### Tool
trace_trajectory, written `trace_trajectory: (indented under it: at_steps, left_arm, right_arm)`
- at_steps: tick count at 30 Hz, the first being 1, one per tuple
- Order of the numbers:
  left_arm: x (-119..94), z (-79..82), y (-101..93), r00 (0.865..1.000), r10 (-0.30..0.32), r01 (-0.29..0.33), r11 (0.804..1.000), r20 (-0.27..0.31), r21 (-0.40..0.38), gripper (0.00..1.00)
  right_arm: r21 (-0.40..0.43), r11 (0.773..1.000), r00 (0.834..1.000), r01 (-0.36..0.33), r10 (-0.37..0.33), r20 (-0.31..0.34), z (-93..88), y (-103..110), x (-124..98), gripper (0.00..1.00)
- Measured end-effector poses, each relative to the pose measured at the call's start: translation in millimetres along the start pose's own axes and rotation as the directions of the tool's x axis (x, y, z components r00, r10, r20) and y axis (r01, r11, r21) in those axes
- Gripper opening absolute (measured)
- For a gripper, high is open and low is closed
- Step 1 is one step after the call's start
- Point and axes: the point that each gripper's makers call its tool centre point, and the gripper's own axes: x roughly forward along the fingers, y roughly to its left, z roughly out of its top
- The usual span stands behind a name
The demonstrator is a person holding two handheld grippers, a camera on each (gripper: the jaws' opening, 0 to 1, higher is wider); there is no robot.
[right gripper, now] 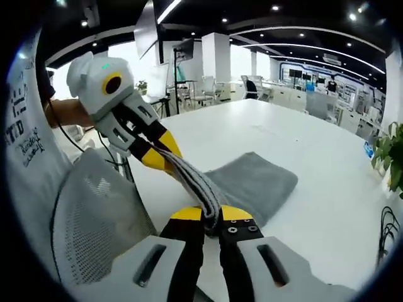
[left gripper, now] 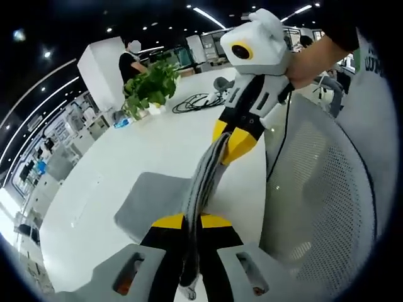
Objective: Fold the towel on the table until its edges align and the towel forms a compact rectangular stack.
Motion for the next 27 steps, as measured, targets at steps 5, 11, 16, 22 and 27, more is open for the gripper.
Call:
trace_trajectory:
  at_steps: [5, 11, 16, 22, 27]
  left_arm:
    - [-13, 10.8, -2.2, 0.999, 0.002, 0.001, 0.998, 0.033, -0.069, 0.07]
    - [-24, 20.3, -1.3, 0.998, -0.001, 0.008, 0.994, 0.065, -0.110, 0.07]
    - [-24, 23.0, 9.2, 0.995, 0.001, 0.015, 0.986, 0.098, -0.164, 0.07]
    - [-19, 27.1, 23.0, 0.996, -0.007, 0.019, 0.990, 0.091, -0.138, 0.07]
    - [-13, 34.3, 39.5, 0.994, -0.034, 0.046, 0.992, 0.101, -0.117, 0.07]
  right_arm:
    - [0.021, 1.000, 1.000, -0.010, 0.010, 0.013, 8.3, 4, -9, 0.06]
    - [0.050, 0.998, 0.999, -0.027, 0.026, 0.033, 20.5, 7, -19, 0.06]
    - [0.083, 0.996, 0.998, -0.030, 0.025, 0.056, 30.6, 3, -19, 0.06]
    - [0.120, 0.993, 0.997, -0.024, 0.015, 0.075, 36.5, -9, -13, 0.05]
    - [0.155, 0.988, 0.996, -0.018, 0.004, 0.091, 46.1, -23, -9, 0.05]
